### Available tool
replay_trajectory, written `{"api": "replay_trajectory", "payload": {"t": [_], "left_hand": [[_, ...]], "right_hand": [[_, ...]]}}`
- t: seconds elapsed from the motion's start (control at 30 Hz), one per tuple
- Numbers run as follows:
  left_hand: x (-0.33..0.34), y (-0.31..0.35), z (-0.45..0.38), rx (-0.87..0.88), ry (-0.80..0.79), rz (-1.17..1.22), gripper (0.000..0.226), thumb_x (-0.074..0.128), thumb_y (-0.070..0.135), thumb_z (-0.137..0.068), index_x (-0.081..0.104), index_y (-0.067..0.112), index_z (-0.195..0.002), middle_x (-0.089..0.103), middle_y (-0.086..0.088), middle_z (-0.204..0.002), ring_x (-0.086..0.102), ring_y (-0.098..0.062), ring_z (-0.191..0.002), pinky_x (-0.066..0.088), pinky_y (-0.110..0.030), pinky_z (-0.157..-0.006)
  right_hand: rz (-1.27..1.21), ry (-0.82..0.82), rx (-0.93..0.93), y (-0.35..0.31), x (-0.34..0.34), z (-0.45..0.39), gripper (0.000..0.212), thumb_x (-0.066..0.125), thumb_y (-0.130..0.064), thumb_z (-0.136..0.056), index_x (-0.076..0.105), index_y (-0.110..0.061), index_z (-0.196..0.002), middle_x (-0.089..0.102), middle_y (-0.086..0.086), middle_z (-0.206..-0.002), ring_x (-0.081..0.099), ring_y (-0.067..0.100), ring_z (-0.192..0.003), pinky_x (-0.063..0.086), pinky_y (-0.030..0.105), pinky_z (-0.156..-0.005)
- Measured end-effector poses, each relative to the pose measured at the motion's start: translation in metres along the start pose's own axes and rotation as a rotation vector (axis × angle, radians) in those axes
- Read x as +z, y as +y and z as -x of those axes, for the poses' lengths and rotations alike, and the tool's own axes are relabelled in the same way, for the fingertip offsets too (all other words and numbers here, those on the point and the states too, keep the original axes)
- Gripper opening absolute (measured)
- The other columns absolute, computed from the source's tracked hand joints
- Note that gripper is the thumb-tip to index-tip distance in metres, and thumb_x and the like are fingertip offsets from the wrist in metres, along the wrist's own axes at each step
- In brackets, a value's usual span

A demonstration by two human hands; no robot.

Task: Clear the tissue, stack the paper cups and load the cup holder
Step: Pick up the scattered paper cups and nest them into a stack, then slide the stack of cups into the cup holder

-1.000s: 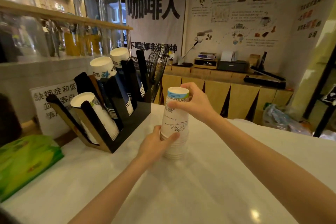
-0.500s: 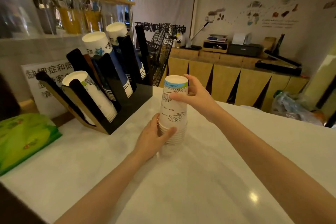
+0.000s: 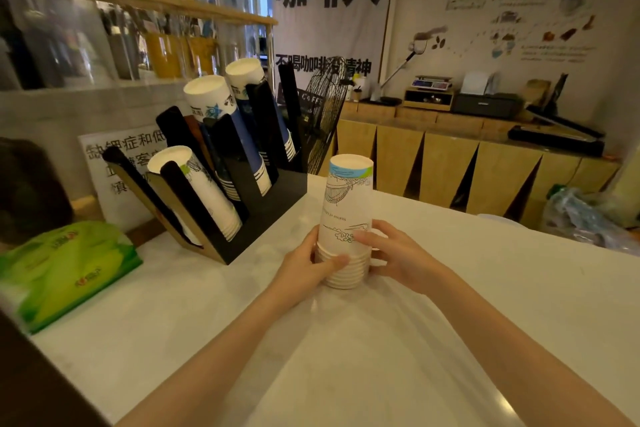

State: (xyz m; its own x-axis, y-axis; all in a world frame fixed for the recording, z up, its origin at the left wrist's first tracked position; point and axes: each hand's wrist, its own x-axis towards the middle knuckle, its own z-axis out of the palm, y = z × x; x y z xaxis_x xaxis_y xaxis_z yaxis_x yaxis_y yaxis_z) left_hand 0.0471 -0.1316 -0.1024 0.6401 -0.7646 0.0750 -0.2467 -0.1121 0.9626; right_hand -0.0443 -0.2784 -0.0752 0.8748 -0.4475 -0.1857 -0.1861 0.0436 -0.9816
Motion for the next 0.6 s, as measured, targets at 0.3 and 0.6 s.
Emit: {"api": "replay_trajectory", "payload": {"t": [0.3,0.6], "left_hand": [[-0.071,0.061,0.009,0.245,0.082,-0.193,0.070,0.073,0.039,-0.068,0.042,0.037,-0.131,0.062,0.012,-0.122,0.058,-0.004,-0.109,0.049,-0.025,-0.094],[-0.186,0.134,0.036,0.462,0.201,-0.268,0.064,0.067,0.042,-0.073,0.041,0.039,-0.131,0.060,0.023,-0.101,0.057,0.006,-0.092,0.045,0.000,-0.066]], "right_hand": [[-0.065,-0.003,-0.263,-0.061,0.049,0.021,0.048,0.069,-0.035,-0.067,0.057,-0.030,-0.113,0.073,-0.011,-0.100,0.064,0.013,-0.101,0.050,0.035,-0.086],[0.052,0.013,-0.497,-0.168,0.140,0.031,0.038,0.067,-0.045,-0.060,0.061,-0.038,-0.097,0.067,-0.011,-0.109,0.061,0.014,-0.107,0.049,0.039,-0.091]]}}
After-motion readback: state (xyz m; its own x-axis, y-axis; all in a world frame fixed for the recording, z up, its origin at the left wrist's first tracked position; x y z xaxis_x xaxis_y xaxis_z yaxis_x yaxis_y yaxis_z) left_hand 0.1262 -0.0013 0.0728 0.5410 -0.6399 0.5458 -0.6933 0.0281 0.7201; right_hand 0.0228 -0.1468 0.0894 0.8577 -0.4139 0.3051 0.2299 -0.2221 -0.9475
